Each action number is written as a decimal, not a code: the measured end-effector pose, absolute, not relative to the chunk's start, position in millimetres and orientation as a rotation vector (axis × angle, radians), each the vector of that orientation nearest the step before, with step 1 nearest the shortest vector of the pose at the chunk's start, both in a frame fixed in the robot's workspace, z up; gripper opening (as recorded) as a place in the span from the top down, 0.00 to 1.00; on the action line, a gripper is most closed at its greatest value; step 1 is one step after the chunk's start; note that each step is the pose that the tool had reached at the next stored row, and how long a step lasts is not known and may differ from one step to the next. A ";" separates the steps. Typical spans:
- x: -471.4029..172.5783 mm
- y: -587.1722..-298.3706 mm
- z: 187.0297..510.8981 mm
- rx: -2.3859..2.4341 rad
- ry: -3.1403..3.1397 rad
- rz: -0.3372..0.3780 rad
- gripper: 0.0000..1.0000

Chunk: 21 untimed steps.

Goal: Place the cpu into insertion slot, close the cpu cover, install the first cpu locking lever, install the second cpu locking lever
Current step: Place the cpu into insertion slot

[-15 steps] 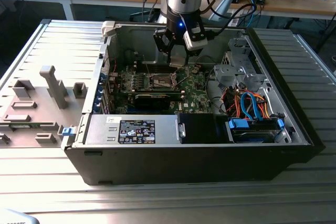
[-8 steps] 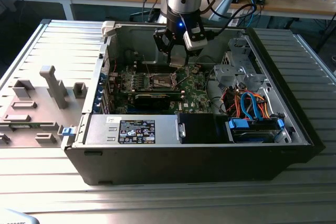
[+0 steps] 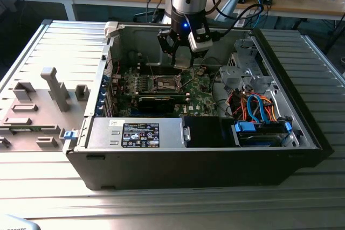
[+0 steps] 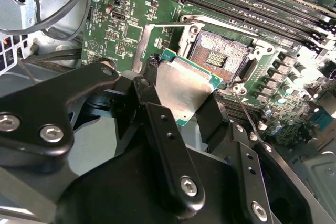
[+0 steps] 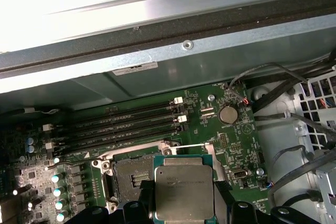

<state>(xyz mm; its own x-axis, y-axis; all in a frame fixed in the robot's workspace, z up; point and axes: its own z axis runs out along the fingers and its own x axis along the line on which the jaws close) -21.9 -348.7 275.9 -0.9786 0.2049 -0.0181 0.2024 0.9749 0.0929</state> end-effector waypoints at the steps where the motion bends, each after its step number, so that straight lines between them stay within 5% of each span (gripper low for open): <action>1: -21.9 -348.7 275.9 0.320 3.094 0.141 0.46; 21: -21.9 -348.7 275.6 0.369 3.087 0.137 0.46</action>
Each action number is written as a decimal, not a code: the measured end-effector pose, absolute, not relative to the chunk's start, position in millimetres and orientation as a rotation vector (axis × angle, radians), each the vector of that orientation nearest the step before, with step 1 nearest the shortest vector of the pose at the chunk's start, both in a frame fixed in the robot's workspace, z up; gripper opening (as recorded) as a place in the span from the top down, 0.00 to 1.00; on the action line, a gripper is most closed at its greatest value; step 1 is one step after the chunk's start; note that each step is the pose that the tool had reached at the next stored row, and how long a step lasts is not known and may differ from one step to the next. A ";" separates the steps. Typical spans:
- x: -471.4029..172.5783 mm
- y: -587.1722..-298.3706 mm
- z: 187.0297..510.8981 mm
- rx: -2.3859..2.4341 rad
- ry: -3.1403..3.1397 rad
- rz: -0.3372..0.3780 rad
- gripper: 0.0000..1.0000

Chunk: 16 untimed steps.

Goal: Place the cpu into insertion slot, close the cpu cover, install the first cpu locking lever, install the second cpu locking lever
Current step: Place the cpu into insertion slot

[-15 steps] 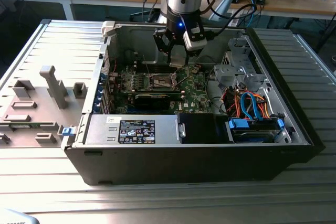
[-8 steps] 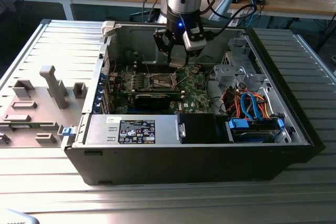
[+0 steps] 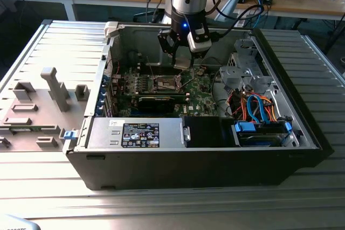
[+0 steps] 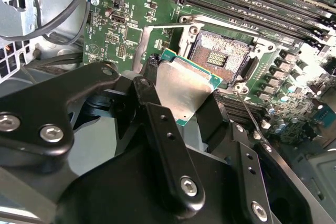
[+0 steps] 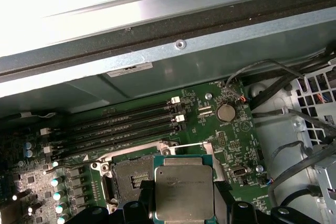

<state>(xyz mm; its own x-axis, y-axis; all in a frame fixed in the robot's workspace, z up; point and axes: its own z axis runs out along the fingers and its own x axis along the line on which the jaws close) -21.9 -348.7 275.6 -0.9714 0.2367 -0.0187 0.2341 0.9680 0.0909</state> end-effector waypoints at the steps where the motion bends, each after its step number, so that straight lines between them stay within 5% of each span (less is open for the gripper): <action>1: -21.9 -348.7 275.7 0.372 3.087 0.135 0.46; 16: -21.9 -348.7 275.5 0.399 3.083 0.131 0.46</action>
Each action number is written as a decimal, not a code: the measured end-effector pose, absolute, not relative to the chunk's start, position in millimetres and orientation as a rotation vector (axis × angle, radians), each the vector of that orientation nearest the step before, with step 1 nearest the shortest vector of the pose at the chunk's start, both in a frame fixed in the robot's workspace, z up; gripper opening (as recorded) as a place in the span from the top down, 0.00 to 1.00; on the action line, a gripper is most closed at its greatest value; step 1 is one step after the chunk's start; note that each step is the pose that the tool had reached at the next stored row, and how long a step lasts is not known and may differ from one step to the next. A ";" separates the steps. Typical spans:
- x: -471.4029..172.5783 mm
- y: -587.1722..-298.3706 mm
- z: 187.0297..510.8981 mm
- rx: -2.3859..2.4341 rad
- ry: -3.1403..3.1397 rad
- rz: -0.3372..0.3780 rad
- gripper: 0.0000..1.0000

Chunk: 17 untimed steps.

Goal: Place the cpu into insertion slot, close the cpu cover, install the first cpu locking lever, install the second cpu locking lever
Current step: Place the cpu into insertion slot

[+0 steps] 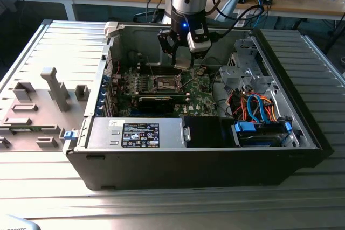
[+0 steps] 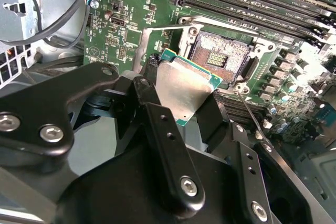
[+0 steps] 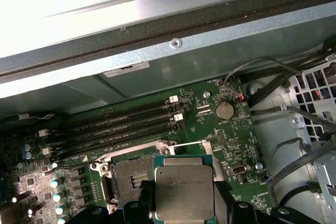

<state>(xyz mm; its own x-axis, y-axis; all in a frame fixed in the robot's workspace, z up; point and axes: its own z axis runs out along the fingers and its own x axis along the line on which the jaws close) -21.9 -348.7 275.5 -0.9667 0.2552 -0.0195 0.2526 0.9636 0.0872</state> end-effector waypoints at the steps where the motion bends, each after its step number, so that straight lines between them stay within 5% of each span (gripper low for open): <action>1: -21.9 -348.7 275.5 0.401 3.082 0.131 0.46; 17: -21.9 -348.7 275.2 0.430 3.077 0.126 0.46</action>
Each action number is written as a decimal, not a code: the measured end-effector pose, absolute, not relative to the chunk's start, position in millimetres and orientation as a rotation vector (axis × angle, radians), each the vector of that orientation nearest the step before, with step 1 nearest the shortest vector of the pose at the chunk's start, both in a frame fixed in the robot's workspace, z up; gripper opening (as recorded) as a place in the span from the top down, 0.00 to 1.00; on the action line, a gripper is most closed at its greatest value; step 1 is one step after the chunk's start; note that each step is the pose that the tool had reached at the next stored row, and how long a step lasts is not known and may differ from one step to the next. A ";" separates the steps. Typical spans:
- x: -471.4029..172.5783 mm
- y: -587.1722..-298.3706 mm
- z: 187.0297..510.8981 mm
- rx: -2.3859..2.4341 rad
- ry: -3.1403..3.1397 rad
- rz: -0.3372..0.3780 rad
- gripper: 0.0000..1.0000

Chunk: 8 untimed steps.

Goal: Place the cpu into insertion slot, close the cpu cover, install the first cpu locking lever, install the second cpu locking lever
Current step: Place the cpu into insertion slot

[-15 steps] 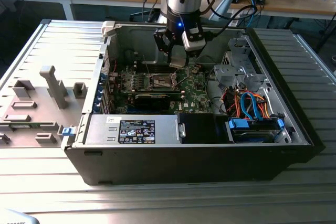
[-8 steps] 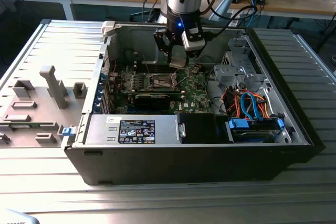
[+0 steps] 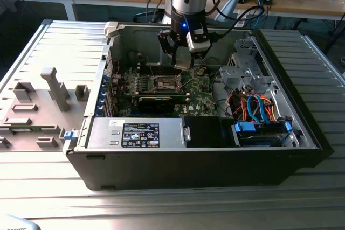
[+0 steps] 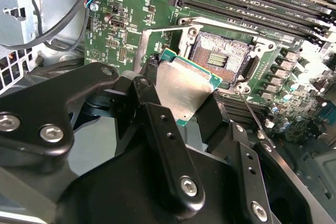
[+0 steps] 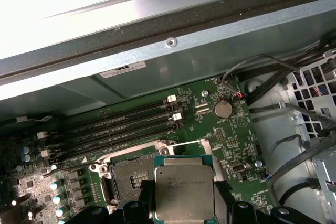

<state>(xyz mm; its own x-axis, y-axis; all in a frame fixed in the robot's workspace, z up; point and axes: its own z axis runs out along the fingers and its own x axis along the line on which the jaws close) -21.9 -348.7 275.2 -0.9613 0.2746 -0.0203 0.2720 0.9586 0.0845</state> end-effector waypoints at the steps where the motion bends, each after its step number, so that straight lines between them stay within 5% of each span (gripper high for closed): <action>1: -21.9 -348.7 275.2 0.430 3.077 0.126 0.46; 8: -21.9 -348.7 275.2 0.439 3.076 0.122 0.46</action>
